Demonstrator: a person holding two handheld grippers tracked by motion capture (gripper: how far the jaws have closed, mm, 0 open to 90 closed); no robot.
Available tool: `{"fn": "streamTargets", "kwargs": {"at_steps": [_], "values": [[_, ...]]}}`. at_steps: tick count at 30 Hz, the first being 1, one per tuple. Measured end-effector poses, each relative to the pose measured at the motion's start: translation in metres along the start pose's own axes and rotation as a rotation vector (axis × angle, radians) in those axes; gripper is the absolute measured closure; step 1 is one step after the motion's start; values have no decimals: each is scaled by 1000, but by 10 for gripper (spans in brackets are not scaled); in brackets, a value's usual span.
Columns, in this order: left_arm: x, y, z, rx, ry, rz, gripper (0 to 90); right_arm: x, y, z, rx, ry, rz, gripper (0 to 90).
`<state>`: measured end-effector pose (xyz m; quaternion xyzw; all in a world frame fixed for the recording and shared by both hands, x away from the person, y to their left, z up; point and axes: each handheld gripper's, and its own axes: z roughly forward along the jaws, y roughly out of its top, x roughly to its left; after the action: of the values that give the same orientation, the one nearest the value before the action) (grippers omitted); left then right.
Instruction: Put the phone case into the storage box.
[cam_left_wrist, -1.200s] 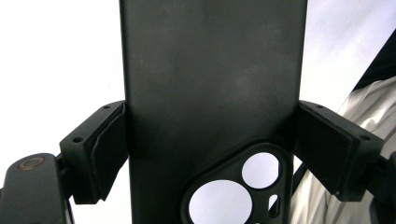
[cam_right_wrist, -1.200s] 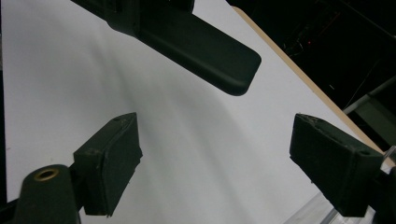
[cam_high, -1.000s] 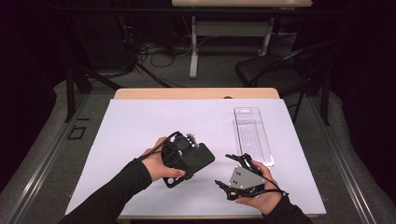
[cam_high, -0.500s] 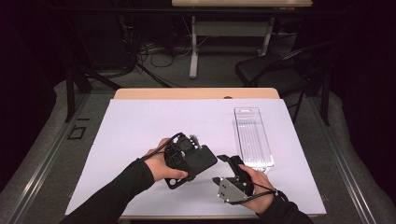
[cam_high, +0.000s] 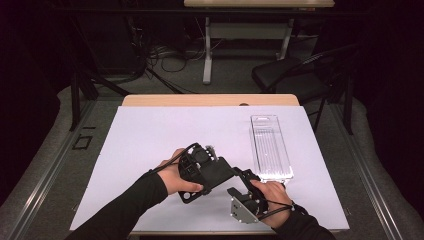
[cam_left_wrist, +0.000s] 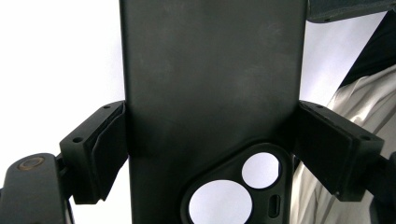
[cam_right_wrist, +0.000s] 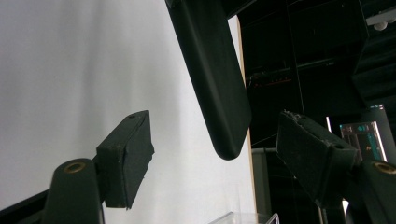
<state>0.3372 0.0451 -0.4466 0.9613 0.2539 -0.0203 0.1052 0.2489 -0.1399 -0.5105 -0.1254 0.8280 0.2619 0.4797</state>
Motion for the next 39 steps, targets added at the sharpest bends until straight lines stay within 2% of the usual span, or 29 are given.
{"fn": "streamTargets", "kwargs": {"at_steps": [2,8,9,12,13,15,18,24,25,28,29,32,35,39], "values": [[0,0,0,-4,-3,-7,146,-1,0,0,11,-4,-27,270],[0,1,1,0,-4,-5,146,2,2,1,8,-7,-27,270],[-1,2,2,4,-5,0,146,1,2,2,-1,-12,-54,271],[-2,3,2,6,-11,6,146,2,3,2,3,-15,-46,282],[-4,3,2,10,-14,11,145,2,4,2,6,-17,-72,293],[-4,4,3,9,-15,15,146,3,6,3,1,-25,-90,296],[-6,5,4,8,-15,14,146,4,6,4,1,-36,-94,297],[-9,8,6,15,-20,26,146,5,7,7,13,-49,-122,331],[-10,9,6,17,-24,26,146,5,7,8,15,-54,-147,341],[-11,10,7,17,-26,26,146,6,7,8,19,-59,-160,359],[-12,11,7,21,-28,36,146,6,7,9,23,-65,-179,371],[-13,12,7,22,-31,37,145,7,6,10,33,-70,-176,388],[-14,12,8,16,-34,38,146,7,5,12,53,-85,-204,430],[-13,12,8,22,-43,39,146,8,3,14,61,-76,-207,465]]}}
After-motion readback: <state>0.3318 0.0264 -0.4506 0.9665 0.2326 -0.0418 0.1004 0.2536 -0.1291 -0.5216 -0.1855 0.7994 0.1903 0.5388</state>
